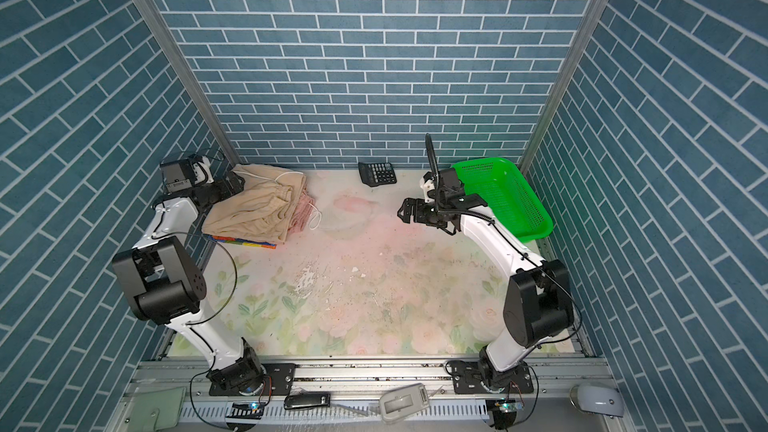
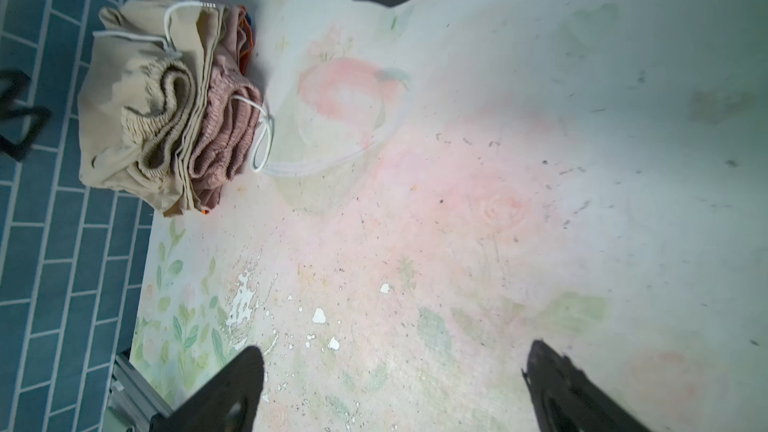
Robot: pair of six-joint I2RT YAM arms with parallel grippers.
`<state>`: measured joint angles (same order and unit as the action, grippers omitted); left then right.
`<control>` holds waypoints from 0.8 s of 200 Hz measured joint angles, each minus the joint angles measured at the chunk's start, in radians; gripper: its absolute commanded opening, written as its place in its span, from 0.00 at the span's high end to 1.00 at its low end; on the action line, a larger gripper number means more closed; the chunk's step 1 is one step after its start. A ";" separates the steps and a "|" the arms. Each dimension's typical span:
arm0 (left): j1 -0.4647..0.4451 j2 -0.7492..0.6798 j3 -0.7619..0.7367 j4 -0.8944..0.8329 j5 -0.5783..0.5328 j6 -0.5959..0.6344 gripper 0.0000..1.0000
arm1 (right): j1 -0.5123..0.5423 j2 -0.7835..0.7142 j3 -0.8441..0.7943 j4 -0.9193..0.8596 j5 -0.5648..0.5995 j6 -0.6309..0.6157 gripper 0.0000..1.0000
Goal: Fold and stack the shorts
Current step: 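Open the left gripper to release the shorts on the stack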
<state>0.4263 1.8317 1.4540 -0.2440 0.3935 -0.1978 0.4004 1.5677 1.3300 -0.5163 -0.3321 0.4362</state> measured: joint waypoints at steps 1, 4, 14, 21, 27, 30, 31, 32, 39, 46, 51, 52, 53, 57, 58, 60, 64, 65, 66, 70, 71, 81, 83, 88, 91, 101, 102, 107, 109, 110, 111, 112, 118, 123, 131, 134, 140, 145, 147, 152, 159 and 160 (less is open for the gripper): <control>0.001 0.001 -0.002 0.001 -0.001 0.000 0.00 | -0.001 -0.002 -0.001 0.000 0.000 0.000 0.01; 0.005 0.007 -0.012 0.003 -0.004 -0.002 0.00 | -0.005 -0.010 -0.006 0.000 0.002 0.000 0.01; 0.013 0.026 -0.034 0.011 -0.012 -0.005 0.01 | -0.015 -0.038 -0.026 -0.001 0.009 0.000 0.01; 0.016 0.039 -0.046 0.020 -0.013 -0.008 0.00 | -0.018 -0.052 -0.040 -0.002 0.012 0.000 0.01; 0.017 0.051 -0.055 0.027 -0.015 -0.011 0.00 | -0.020 -0.060 -0.053 -0.002 0.013 0.000 0.01; 0.017 0.056 -0.058 0.031 -0.015 -0.012 0.00 | -0.020 -0.062 -0.058 -0.003 0.014 0.000 0.01; 0.017 0.058 -0.059 0.031 -0.015 -0.012 0.00 | -0.020 -0.062 -0.059 -0.003 0.014 0.000 0.01; 0.017 0.060 -0.059 0.032 -0.015 -0.012 0.01 | -0.021 -0.063 -0.061 -0.004 0.014 0.000 0.01; 0.016 0.072 -0.063 0.037 -0.015 -0.013 0.00 | -0.022 -0.064 -0.071 -0.008 0.014 0.000 0.01; 0.016 0.081 -0.065 0.041 -0.014 -0.012 0.00 | -0.022 -0.064 -0.079 -0.009 0.015 0.000 0.01; 0.016 0.087 -0.066 0.045 -0.014 -0.012 0.00 | -0.022 -0.064 -0.085 -0.010 0.015 0.000 0.01; 0.016 0.088 -0.066 0.046 -0.014 -0.012 0.00 | -0.022 -0.064 -0.086 -0.011 0.015 0.000 0.01; 0.016 0.088 -0.066 0.047 -0.014 -0.012 0.00 | -0.022 -0.064 -0.087 -0.011 0.015 0.000 0.01; 0.016 0.090 -0.067 0.049 -0.013 -0.012 0.01 | -0.022 -0.064 -0.091 -0.014 0.015 0.000 0.01; 0.016 0.090 -0.067 0.050 -0.013 -0.012 0.01 | -0.022 -0.065 -0.092 -0.015 0.015 0.000 0.01; 0.016 0.090 -0.068 0.051 -0.012 -0.012 0.00 | -0.022 -0.066 -0.093 -0.016 0.016 0.000 0.01; 0.016 0.091 -0.068 0.053 -0.010 -0.012 0.00 | -0.022 -0.066 -0.096 -0.019 0.017 0.000 0.01; 0.016 0.091 -0.068 0.054 -0.010 -0.012 0.00 | -0.022 -0.068 -0.097 -0.020 0.018 0.000 0.01; 0.016 0.091 -0.068 0.055 -0.009 -0.012 0.00 | -0.022 -0.068 -0.097 -0.021 0.018 0.000 0.01; 0.016 0.091 -0.068 0.056 -0.007 -0.012 0.00 | -0.023 -0.070 -0.100 -0.025 0.020 0.000 0.01; 0.016 0.091 -0.068 0.058 -0.006 -0.012 0.00 | -0.023 -0.071 -0.100 -0.026 0.021 0.000 0.01; 0.016 0.089 -0.068 0.066 0.002 -0.013 0.00 | -0.025 -0.082 -0.103 -0.038 0.029 0.000 0.01; 0.016 0.089 -0.068 0.068 0.004 -0.013 0.00 | -0.026 -0.085 -0.103 -0.040 0.031 0.000 0.01; 0.016 0.085 -0.068 0.071 0.012 -0.014 0.01 | -0.027 -0.094 -0.103 -0.045 0.037 -0.001 0.01; 0.015 0.083 -0.068 0.073 0.015 -0.016 0.00 | -0.027 -0.099 -0.103 -0.048 0.042 -0.001 0.01; 0.014 0.064 -0.074 0.082 0.030 -0.021 0.00 | -0.030 -0.125 -0.103 -0.055 0.066 -0.008 0.01; 0.014 0.061 -0.076 0.084 0.032 -0.022 0.00 | -0.031 -0.127 -0.103 -0.055 0.068 -0.009 0.01; 0.013 0.045 -0.082 0.088 0.040 -0.026 0.00 | -0.033 -0.141 -0.103 -0.058 0.086 -0.014 0.01; 0.012 0.037 -0.086 0.091 0.040 -0.029 0.00 | -0.034 -0.147 -0.103 -0.060 0.095 -0.017 0.01; 0.012 0.034 -0.088 0.092 0.041 -0.029 0.00 | -0.034 -0.148 -0.103 -0.060 0.098 -0.017 0.01; 0.011 0.027 -0.090 0.094 0.043 -0.031 0.00 | -0.034 -0.150 -0.103 -0.060 0.100 -0.018 0.01; 0.011 0.023 -0.092 0.095 0.045 -0.032 0.00 | -0.036 -0.155 -0.103 -0.061 0.108 -0.018 0.01; 0.007 -0.011 -0.109 0.105 0.050 -0.040 0.00 | -0.041 -0.175 -0.104 -0.063 0.141 -0.024 0.01; 0.003 -0.047 -0.126 0.113 0.054 -0.048 0.00 | -0.046 -0.191 -0.106 -0.064 0.169 -0.026 0.01; -0.008 -0.115 -0.151 0.127 0.060 -0.058 0.00 | -0.058 -0.217 -0.114 -0.062 0.225 -0.031 0.01; -0.013 -0.141 -0.161 0.134 0.061 -0.061 0.01 | -0.063 -0.228 -0.119 -0.060 0.248 -0.034 0.01; -0.026 -0.196 -0.177 0.145 0.060 -0.064 0.00 | -0.076 -0.252 -0.135 -0.055 0.298 -0.040 0.02; -0.039 -0.245 -0.189 0.153 0.057 -0.064 0.00 | -0.086 -0.269 -0.150 -0.048 0.339 -0.045 0.01; -0.043 -0.259 -0.193 0.158 0.055 -0.065 0.00 | -0.091 -0.277 -0.158 -0.045 0.358 -0.046 0.02; -0.060 -0.307 -0.205 0.169 0.050 -0.064 0.00 | -0.104 -0.294 -0.179 -0.037 0.405 -0.051 0.01; -0.087 -0.376 -0.227 0.192 0.041 -0.063 0.00 | -0.123 -0.317 -0.211 -0.021 0.470 -0.055 0.02; -0.090 -0.383 -0.230 0.194 0.039 -0.063 0.00 | -0.126 -0.319 -0.214 -0.020 0.476 -0.056 0.02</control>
<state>0.3363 1.4490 1.2240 -0.0498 0.4328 -0.2604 0.2749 1.2488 1.1156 -0.5362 0.1440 0.3798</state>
